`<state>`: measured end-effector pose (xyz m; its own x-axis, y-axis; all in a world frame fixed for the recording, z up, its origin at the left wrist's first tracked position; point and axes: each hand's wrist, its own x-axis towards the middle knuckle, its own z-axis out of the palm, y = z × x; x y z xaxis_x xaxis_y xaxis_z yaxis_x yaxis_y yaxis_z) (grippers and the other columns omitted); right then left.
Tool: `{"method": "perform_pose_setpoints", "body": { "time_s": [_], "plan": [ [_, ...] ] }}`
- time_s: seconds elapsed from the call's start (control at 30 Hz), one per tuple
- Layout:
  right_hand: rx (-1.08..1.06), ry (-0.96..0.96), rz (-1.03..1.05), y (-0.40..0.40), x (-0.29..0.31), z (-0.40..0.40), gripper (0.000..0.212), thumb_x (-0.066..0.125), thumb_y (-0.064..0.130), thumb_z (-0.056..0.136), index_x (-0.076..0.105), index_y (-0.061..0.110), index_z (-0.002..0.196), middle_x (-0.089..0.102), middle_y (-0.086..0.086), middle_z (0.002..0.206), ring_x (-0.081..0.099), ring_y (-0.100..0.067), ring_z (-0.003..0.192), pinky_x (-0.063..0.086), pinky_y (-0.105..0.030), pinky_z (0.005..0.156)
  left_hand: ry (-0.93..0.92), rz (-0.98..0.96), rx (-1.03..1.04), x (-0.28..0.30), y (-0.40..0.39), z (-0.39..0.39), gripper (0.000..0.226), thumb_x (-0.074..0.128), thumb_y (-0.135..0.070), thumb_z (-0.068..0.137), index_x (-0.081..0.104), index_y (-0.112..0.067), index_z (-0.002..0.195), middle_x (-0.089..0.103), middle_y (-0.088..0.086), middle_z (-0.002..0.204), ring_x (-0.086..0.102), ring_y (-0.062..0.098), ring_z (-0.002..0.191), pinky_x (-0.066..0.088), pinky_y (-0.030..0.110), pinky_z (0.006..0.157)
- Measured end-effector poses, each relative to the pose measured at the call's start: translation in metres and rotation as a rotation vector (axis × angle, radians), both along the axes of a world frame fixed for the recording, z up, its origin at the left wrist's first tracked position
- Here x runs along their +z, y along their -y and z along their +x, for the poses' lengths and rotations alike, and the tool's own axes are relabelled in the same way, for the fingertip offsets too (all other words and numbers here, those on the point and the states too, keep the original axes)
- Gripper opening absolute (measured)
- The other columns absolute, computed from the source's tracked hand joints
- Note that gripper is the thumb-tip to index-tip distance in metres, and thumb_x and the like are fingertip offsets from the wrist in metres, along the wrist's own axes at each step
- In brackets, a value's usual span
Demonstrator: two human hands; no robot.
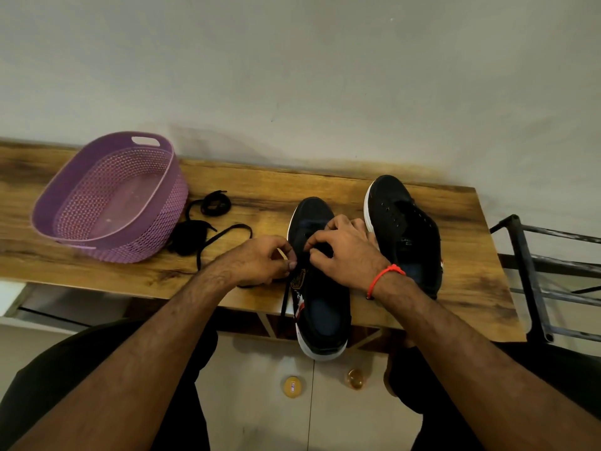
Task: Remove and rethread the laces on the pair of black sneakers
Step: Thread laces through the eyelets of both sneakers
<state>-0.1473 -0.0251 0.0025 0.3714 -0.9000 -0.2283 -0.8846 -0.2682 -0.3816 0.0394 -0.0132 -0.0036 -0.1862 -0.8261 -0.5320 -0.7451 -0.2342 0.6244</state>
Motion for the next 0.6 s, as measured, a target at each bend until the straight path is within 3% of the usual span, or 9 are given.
{"method": "perform_pose_setpoints", "body": {
  "time_s": [0.1, 0.2, 0.37, 0.43, 0.53, 0.6],
  "plan": [
    [0.017, -0.006, 0.0, 0.0, 0.0, 0.0, 0.03, 0.048, 0.048, 0.096, 0.061, 0.048, 0.122, 0.039, 0.004, 0.121, 0.032, -0.022, 0.122, 0.031, -0.048, 0.105, -0.038, 0.057, 0.032, 0.0, -0.002, 0.001, 0.012, 0.066, -0.03, 0.097, 0.063, -0.026, 0.107, 0.07, -0.002, 0.099, 0.062, -0.003, 0.062, 0.045, 0.015, 0.05],
    [0.028, 0.015, 0.0, 0.0, -0.002, 0.001, 0.03, 0.048, 0.046, 0.096, 0.062, 0.048, 0.123, 0.039, 0.005, 0.121, 0.031, -0.022, 0.122, 0.03, -0.047, 0.104, 0.034, -0.002, 0.022, -0.006, -0.002, -0.001, 0.006, 0.067, -0.028, 0.096, 0.062, -0.03, 0.099, 0.068, -0.007, 0.098, 0.063, 0.002, 0.078, 0.045, 0.017, 0.061],
    [0.036, 0.048, 0.006, 0.0, -0.002, 0.002, 0.029, 0.05, 0.041, 0.097, 0.062, 0.045, 0.123, 0.04, 0.006, 0.127, 0.029, -0.023, 0.126, 0.028, -0.047, 0.106, 0.036, 0.028, -0.003, -0.004, -0.003, -0.003, 0.005, 0.061, -0.023, 0.099, 0.063, -0.027, 0.099, 0.067, -0.007, 0.1, 0.061, 0.002, 0.081, 0.043, 0.013, 0.058],
    [0.025, 0.081, 0.002, 0.0, -0.003, 0.003, 0.029, 0.052, 0.038, 0.095, 0.058, 0.043, 0.124, 0.041, 0.005, 0.131, 0.028, -0.024, 0.128, 0.027, -0.048, 0.107, 0.069, -0.06, 0.021, -0.002, -0.002, -0.002, 0.003, 0.059, -0.025, 0.099, 0.062, -0.026, 0.097, 0.068, -0.005, 0.1, 0.062, 0.005, 0.082, 0.048, 0.019, 0.063],
    [0.021, 0.086, -0.001, 0.0, -0.005, 0.003, 0.038, 0.054, 0.038, 0.094, 0.051, 0.041, 0.132, 0.039, 0.005, 0.141, 0.025, -0.026, 0.134, 0.026, -0.05, 0.109, -0.067, -0.223, 0.198, 0.003, 0.003, -0.002, 0.005, 0.059, -0.025, 0.098, 0.06, -0.019, 0.099, 0.073, -0.003, 0.086, 0.064, 0.006, 0.073, 0.054, 0.034, 0.07],
    [0.033, 0.079, -0.003, 0.001, -0.007, 0.003, 0.036, 0.054, 0.041, 0.096, 0.053, 0.041, 0.132, 0.037, 0.007, 0.145, 0.022, -0.026, 0.136, 0.024, -0.05, 0.11, -0.206, -0.275, 0.257, 0.012, 0.005, -0.004, 0.006, 0.064, -0.022, 0.097, 0.06, -0.023, 0.1, 0.071, -0.005, 0.074, 0.061, 0.0, 0.063, 0.048, 0.029, 0.068]
  ]
}}
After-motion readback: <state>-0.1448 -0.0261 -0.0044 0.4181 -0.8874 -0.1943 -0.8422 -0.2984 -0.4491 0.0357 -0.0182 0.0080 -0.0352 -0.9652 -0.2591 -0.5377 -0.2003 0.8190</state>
